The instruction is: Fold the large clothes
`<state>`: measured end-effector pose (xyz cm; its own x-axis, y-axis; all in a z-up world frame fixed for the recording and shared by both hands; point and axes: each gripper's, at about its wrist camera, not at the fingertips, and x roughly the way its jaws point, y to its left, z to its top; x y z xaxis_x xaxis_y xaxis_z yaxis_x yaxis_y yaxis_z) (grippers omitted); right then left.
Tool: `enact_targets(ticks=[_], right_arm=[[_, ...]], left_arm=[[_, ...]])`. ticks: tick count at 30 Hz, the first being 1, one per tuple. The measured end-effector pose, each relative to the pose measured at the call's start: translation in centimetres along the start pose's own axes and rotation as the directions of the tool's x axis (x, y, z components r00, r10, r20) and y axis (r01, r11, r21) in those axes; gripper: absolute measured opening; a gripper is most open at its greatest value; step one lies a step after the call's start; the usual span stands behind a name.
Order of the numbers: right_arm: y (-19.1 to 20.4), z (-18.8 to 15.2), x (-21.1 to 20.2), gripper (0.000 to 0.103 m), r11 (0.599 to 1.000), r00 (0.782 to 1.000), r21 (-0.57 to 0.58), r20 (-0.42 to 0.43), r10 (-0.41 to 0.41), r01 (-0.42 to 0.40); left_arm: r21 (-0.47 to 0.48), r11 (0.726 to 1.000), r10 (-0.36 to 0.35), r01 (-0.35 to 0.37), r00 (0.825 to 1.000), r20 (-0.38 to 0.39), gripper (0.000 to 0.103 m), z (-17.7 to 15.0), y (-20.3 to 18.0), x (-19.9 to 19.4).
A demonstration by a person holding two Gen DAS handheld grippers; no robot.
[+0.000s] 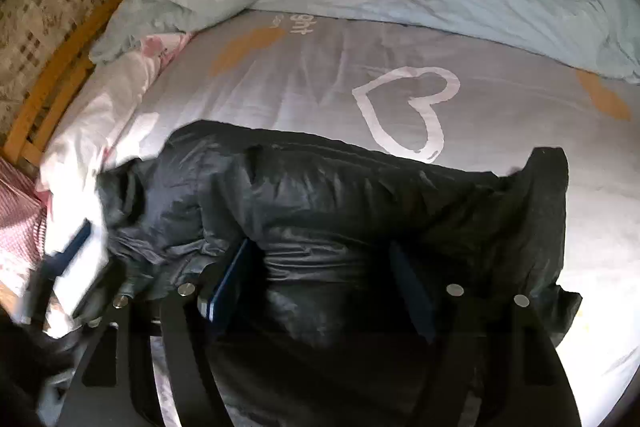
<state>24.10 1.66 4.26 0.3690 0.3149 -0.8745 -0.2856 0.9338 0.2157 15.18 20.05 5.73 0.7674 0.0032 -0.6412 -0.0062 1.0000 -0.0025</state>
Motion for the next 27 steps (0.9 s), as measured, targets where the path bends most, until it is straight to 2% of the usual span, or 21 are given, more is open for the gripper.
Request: enact_targets(ticks=[2, 4, 7, 9, 11, 16, 19, 23, 27], right_arm=[[0.1, -0.6, -1.2, 0.074, 1.0, 1.0, 0.007, 0.018, -0.004, 0.004], [0.8, -1.4, -3.2, 0.074, 0.999, 0.998, -0.013, 0.048, 0.046, -0.046], [2.8, -3.0, -4.8, 0.076, 0.988, 0.992, -0.093, 0.027, 0.124, -0.121], [4.1, -4.4, -4.7, 0.082, 0.979, 0.997, -0.19, 0.009, 0.082, -0.079], [4.4, -5.3, -3.8, 0.082, 0.974, 1.0, -0.228, -0.002, 0.016, -0.016], [3.2, -5.6, -0.7, 0.083, 0.981, 0.999, -0.191, -0.027, 0.029, -0.034], [3.0, -5.7, 1.3, 0.085, 0.983, 1.0, -0.183, -0.005, 0.004, -0.005], [3.8, -6.4, 2.2, 0.086, 0.977, 0.997, -0.203, 0.055, -0.059, 0.069], [3.9, -7.2, 1.5, 0.086, 0.975, 0.994, -0.21, 0.094, -0.056, 0.075]], left_arm=[[-0.033, 0.999, -0.009, 0.007, 0.998, -0.066, 0.069, -0.2, 1.3, 1.6], [-0.123, 0.99, -0.087, 0.071, 0.988, -0.131, 0.069, -0.7, 3.0, 3.3], [-0.204, 0.97, -0.163, 0.13, 0.975, -0.15, 0.07, -0.9, 4.3, 4.0], [-0.171, 0.979, -0.139, 0.113, 0.98, -0.144, 0.07, -0.8, 3.9, 3.6], [-0.126, 0.988, -0.108, 0.091, 0.984, -0.14, 0.07, -0.9, 3.4, 3.3], [-0.144, 0.984, -0.128, 0.103, 0.976, -0.178, 0.07, -1.5, 3.3, 4.3], [-0.188, 0.974, -0.168, 0.129, 0.964, -0.207, 0.071, -2.2, 3.9, 5.2], [-0.185, 0.975, -0.159, 0.119, 0.963, -0.217, 0.071, -2.5, 3.8, 5.4], [-0.192, 0.974, -0.165, 0.124, 0.962, -0.216, 0.073, -2.6, 3.7, 5.3]])
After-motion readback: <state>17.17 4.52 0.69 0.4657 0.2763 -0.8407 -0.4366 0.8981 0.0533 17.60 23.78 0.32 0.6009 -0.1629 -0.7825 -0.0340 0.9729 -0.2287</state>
